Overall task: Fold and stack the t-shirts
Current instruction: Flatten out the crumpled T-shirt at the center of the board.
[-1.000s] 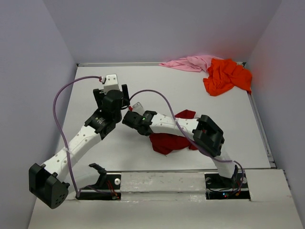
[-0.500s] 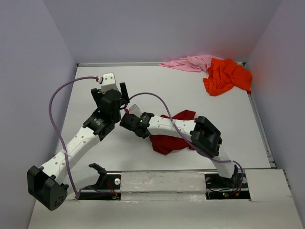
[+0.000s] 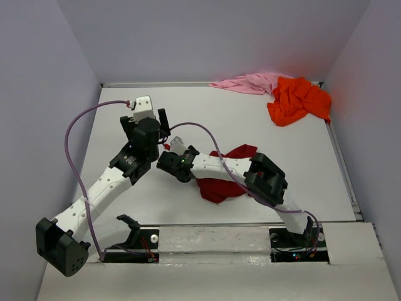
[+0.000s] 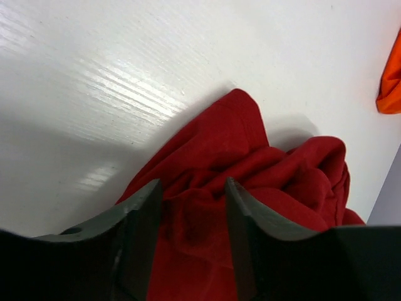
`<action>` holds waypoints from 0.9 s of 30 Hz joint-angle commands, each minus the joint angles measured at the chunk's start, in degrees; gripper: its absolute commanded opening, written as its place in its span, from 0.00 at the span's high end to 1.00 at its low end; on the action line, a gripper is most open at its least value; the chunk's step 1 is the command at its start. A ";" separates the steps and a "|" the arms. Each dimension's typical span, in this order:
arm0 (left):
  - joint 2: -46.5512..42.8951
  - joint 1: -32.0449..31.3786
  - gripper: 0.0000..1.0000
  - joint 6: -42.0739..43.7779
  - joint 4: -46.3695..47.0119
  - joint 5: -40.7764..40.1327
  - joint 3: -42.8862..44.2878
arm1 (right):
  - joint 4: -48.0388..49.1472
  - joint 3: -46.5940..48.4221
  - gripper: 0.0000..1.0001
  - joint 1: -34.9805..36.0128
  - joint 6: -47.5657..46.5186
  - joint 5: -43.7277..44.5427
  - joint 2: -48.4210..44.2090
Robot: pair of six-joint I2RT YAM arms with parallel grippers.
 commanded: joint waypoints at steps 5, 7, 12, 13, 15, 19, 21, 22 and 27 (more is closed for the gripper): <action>-0.11 -0.21 0.01 -0.86 1.62 0.19 0.04 | 0.26 0.60 0.71 0.47 0.21 4.88 -0.46; -0.03 -0.21 0.01 -0.86 1.62 0.28 0.04 | 0.26 0.25 0.81 0.47 0.56 4.88 -0.64; -0.11 -0.21 0.01 -0.78 1.62 0.28 0.04 | 0.26 -0.63 1.00 0.47 1.09 5.32 -1.25; -0.03 -0.21 0.01 -0.78 1.62 0.28 0.04 | 0.26 -0.81 1.00 0.47 1.09 5.41 -1.43; -0.03 -0.21 0.01 -0.78 1.62 0.28 0.04 | 0.09 -1.69 1.00 0.47 1.27 5.49 -2.22; 0.15 -0.21 0.01 -0.86 1.53 0.46 0.04 | -1.14 -3.27 1.00 0.47 2.06 6.46 -6.77; 0.24 -0.21 0.01 -0.86 1.53 0.54 0.13 | -2.90 -3.80 1.00 0.47 2.67 7.51 -9.07; 0.24 -0.21 0.01 -0.86 1.53 0.55 0.13 | -3.60 -4.15 1.00 0.47 2.94 7.78 -10.38; 0.41 -0.21 0.01 -1.04 1.45 1.16 0.31 | -8.77 -5.47 1.00 0.47 4.87 10.76 -19.60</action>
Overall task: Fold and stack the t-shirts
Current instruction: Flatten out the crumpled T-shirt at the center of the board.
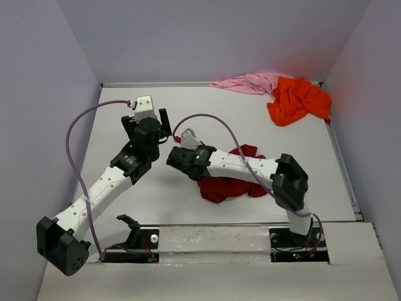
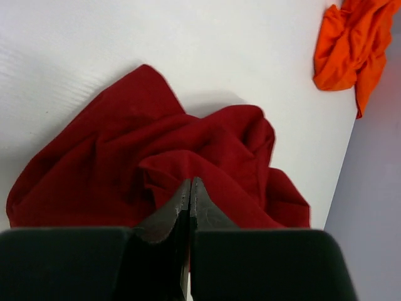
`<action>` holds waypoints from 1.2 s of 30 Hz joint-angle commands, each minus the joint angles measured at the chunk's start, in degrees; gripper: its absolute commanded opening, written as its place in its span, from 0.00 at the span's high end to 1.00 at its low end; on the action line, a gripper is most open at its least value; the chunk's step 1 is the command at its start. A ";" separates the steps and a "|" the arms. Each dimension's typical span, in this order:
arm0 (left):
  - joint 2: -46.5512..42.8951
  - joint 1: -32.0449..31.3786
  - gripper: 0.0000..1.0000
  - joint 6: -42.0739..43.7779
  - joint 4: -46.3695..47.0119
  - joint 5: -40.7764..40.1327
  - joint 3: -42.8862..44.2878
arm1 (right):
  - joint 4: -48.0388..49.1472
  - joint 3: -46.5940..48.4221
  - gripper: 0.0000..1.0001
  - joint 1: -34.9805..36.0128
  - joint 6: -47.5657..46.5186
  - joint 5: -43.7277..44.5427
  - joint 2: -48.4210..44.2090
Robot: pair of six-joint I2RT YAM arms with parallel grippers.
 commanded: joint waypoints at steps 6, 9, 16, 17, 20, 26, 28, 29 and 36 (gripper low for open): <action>0.28 -0.25 0.01 -0.65 0.92 0.55 0.13 | -13.66 1.51 1.00 -0.06 8.65 10.63 -17.03; 0.81 -0.25 0.01 -0.65 0.92 0.99 0.22 | -17.69 0.98 1.00 -0.06 12.33 12.48 -24.49; 1.69 -0.25 0.01 -0.82 0.75 2.31 0.40 | -27.91 -1.03 1.00 -2.24 17.27 13.90 -34.08; 1.69 -0.25 0.01 -0.91 0.75 2.48 0.48 | -27.91 -2.96 1.00 -2.78 17.71 12.85 -37.06; 1.69 -0.25 0.01 -1.00 0.83 3.01 0.48 | -27.74 -8.22 1.00 -3.49 19.55 11.09 -39.02; 2.13 -0.25 0.01 -1.00 0.83 3.63 0.48 | -21.88 -14.92 1.00 -4.01 21.15 8.45 -34.55; 1.95 -0.25 0.01 -1.00 0.92 3.54 0.48 | -16.17 -16.59 1.00 -4.01 17.47 6.25 -32.52; 1.87 -0.25 0.01 -0.91 0.92 3.54 0.40 | -14.57 -16.86 1.00 -4.01 16.84 5.90 -31.82; 2.39 -0.25 0.01 -0.65 0.92 4.41 0.31 | -3.58 -17.22 1.00 -4.01 10.34 2.20 -22.86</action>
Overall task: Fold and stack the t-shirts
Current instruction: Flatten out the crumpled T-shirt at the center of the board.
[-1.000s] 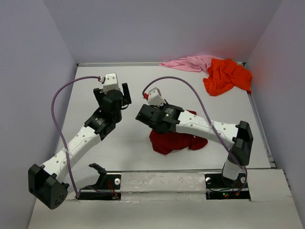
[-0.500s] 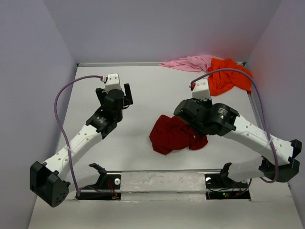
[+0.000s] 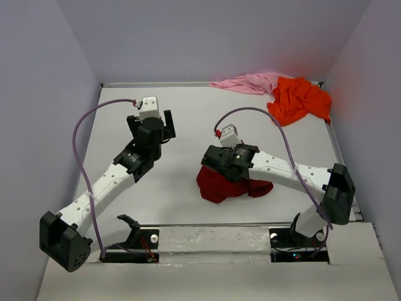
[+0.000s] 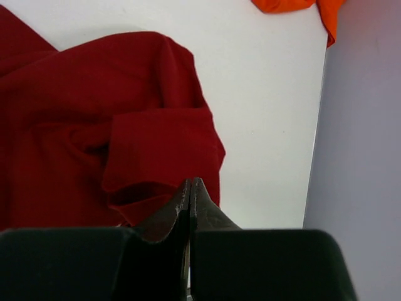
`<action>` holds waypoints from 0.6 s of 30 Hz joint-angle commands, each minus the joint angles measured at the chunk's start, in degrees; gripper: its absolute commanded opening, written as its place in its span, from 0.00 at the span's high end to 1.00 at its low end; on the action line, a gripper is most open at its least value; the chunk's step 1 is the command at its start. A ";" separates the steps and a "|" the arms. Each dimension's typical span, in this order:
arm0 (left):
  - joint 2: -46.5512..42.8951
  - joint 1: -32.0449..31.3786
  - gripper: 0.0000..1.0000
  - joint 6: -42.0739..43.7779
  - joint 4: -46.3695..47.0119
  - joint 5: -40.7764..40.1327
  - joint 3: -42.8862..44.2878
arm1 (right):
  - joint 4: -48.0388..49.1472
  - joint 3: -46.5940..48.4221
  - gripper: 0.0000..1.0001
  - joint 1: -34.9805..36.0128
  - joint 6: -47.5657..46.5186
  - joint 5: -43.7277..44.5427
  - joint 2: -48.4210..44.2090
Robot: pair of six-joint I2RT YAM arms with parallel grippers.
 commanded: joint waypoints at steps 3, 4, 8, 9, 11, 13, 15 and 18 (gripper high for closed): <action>3.25 -0.21 0.01 -0.12 0.55 3.14 0.57 | 7.89 2.72 1.00 0.03 -3.35 0.06 5.75; 4.39 -0.21 0.01 -0.82 -0.93 3.67 1.53 | 7.71 3.42 1.00 0.03 -3.96 0.50 5.58; 8.36 -0.21 0.01 -2.05 -2.88 6.30 4.08 | 7.45 9.57 1.00 0.03 -8.00 1.82 0.67; 8.36 -0.21 0.01 -2.14 -2.71 6.48 4.17 | 7.45 11.58 1.00 0.03 -9.23 2.09 -0.74; 7.05 -0.29 0.01 -2.14 -1.66 6.48 3.47 | 10.41 19.14 1.00 0.03 -14.91 1.74 -4.87; 4.94 -0.21 0.01 -1.97 0.44 5.87 1.99 | 14.89 26.24 1.00 0.03 -23.51 -1.49 -7.76; 3.10 -0.21 0.01 -1.62 1.77 5.43 0.58 | 19.48 31.18 1.00 0.03 -27.68 -6.14 -7.69; 3.35 -0.21 0.01 -1.35 1.43 3.86 0.75 | 19.76 43.74 1.00 0.03 -33.40 -7.57 -1.30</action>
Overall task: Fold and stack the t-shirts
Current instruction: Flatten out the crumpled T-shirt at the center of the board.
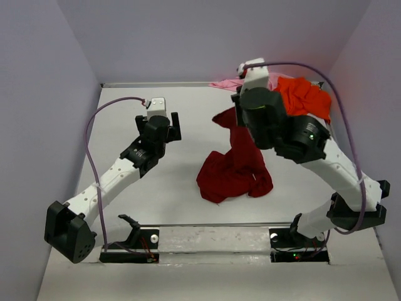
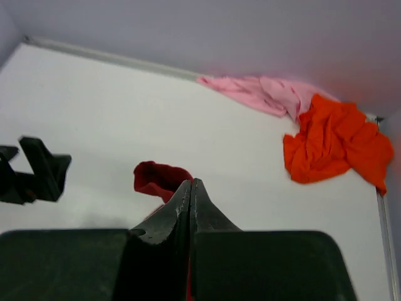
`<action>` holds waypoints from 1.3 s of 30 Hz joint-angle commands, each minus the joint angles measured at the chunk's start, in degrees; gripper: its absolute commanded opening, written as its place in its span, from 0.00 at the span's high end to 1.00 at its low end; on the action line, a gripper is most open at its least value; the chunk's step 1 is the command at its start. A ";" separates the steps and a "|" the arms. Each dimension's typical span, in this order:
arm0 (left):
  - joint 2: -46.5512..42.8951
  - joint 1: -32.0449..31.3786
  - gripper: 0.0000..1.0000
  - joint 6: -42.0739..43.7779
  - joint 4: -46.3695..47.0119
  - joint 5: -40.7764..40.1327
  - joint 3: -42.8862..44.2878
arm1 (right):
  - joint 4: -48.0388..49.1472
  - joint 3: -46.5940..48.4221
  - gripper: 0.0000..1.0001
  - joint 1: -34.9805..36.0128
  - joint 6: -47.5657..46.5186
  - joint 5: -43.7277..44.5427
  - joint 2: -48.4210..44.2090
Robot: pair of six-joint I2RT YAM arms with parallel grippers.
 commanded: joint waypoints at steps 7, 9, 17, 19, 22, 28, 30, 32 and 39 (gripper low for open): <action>-1.89 -0.21 0.01 -0.11 1.37 -8.14 0.47 | 6.46 33.35 1.00 0.07 -16.19 -10.55 18.88; -2.16 -0.21 0.01 -0.20 1.28 -8.49 0.38 | 6.64 37.06 1.00 0.07 -15.49 -11.88 20.64; -3.39 -0.29 0.01 -0.28 1.37 -8.32 0.38 | 8.04 33.65 1.00 0.60 -18.21 -5.58 13.47; -3.65 -0.21 0.01 -0.37 1.37 -8.14 0.47 | 8.57 31.27 1.00 0.60 -19.70 0.90 10.47; -3.91 -0.21 0.01 -0.37 1.20 -8.40 0.47 | 9.71 26.44 1.00 0.60 -22.51 10.48 5.02; -2.78 -0.12 0.01 -1.07 1.28 -6.30 0.73 | 41.72 9.14 1.00 0.60 -49.72 26.14 -6.41; -2.34 -0.12 0.01 -1.51 1.28 -4.72 0.73 | 72.45 2.11 1.00 0.60 -71.92 27.57 -9.92; -0.93 -0.12 0.01 -2.13 1.02 -3.40 0.99 | 91.03 -5.55 1.00 0.60 -89.75 28.45 -12.65; 4.96 -0.12 0.01 -5.73 -0.21 4.86 4.07 | 94.18 -21.72 1.00 0.60 -85.99 32.23 -18.98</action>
